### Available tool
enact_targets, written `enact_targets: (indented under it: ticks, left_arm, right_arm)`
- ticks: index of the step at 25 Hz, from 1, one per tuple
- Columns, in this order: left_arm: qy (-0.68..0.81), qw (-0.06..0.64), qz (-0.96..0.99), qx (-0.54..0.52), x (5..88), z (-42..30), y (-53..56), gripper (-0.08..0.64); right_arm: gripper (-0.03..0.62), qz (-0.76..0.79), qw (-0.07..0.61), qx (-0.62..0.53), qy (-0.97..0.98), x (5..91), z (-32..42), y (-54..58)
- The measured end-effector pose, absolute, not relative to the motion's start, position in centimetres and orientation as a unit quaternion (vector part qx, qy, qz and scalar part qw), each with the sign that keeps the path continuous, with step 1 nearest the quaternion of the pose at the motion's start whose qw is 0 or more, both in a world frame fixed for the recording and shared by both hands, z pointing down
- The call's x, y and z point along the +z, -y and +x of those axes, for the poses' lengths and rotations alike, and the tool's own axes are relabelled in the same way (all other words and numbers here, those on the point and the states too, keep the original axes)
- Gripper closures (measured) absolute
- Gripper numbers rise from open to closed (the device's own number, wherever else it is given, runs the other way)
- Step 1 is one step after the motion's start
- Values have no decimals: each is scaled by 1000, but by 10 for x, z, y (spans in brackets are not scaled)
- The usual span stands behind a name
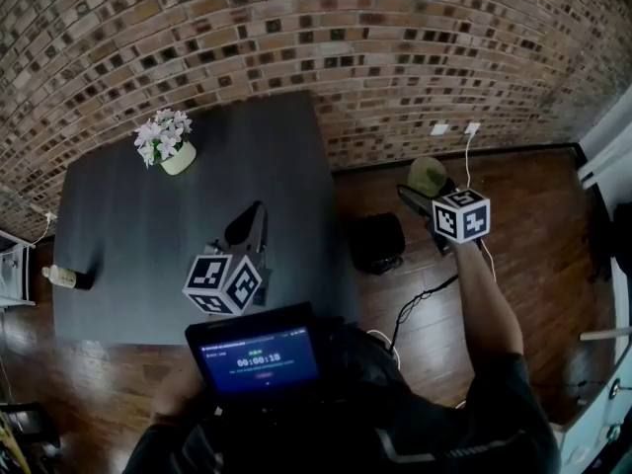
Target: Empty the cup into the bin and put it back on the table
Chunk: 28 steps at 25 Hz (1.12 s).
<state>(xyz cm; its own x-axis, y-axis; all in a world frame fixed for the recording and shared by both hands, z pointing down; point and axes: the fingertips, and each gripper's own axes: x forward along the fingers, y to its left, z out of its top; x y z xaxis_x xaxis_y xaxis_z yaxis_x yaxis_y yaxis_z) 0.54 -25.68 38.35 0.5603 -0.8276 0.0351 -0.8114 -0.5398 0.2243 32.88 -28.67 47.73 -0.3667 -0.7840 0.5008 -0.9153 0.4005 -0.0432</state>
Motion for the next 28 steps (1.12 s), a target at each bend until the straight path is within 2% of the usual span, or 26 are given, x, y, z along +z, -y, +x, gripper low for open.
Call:
enact_targets:
  ticks: [10,18,28]
  left_arm:
    - [503,106,856,-44,387,-60,239,568]
    - [543,98,833,-43,389,-114,224,568]
    - [575,107,810,-41,403,-174,210,568]
  right_arm:
    - [199,448,153,150,868,457,196,278]
    - [199,377,138,147,904,444,89,275]
    - [199,342,133,154,918,462,8,269]
